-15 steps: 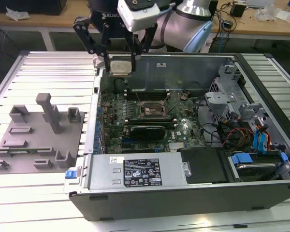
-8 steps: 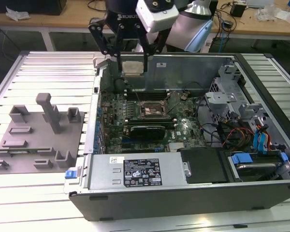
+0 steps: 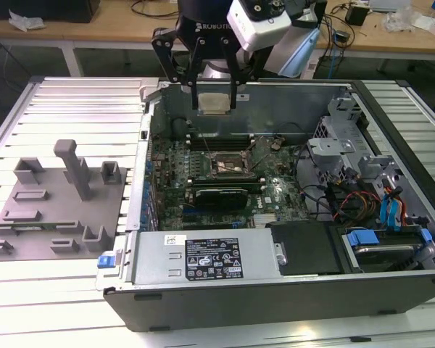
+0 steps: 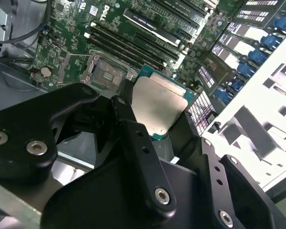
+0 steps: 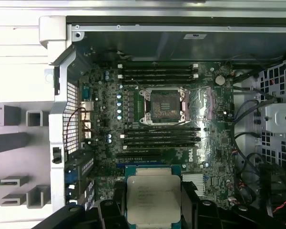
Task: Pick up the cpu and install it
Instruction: 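Pick up the cpu and move it towards the insertion slot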
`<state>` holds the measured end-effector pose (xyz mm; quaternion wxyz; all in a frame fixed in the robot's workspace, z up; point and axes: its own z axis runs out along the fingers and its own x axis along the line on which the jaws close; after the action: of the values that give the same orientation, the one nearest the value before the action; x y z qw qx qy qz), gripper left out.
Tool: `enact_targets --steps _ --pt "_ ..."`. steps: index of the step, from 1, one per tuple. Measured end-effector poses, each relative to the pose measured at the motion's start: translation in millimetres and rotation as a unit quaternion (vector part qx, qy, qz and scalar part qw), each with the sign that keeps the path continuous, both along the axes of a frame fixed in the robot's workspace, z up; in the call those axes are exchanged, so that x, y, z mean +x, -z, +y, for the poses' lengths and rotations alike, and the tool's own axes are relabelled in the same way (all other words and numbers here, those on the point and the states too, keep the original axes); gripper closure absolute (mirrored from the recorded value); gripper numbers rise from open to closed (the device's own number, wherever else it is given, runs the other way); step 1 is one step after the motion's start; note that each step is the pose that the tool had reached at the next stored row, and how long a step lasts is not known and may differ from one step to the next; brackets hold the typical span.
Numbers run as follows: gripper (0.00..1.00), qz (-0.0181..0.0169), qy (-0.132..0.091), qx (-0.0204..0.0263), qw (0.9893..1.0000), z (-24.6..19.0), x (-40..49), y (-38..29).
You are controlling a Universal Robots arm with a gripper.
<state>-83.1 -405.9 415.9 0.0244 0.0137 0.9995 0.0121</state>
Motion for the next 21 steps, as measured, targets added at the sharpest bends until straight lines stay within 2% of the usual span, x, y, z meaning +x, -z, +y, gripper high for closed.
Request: enact_targets --steps 4,8,12,17,20,21 --pt "0.45 0.0008 0.0 -0.0001 1.0 0.0 3.1 10.7" --pt "0.45 0.0016 0.0 -0.0001 1.0 0.0 7.9 18.5" --pt "0.45 0.0029 0.0 -0.0001 1.0 0.1 24.8 28.9" --pt "0.45 0.0051 0.0 0.0 1.0 0.9 41.0 34.6" --pt "0.45 0.007 0.0 0.0 1.0 2.2 55.0 38.3" --pt "0.45 0.0071 0.0 0.0 1.0 2.4 56.5 39.2"
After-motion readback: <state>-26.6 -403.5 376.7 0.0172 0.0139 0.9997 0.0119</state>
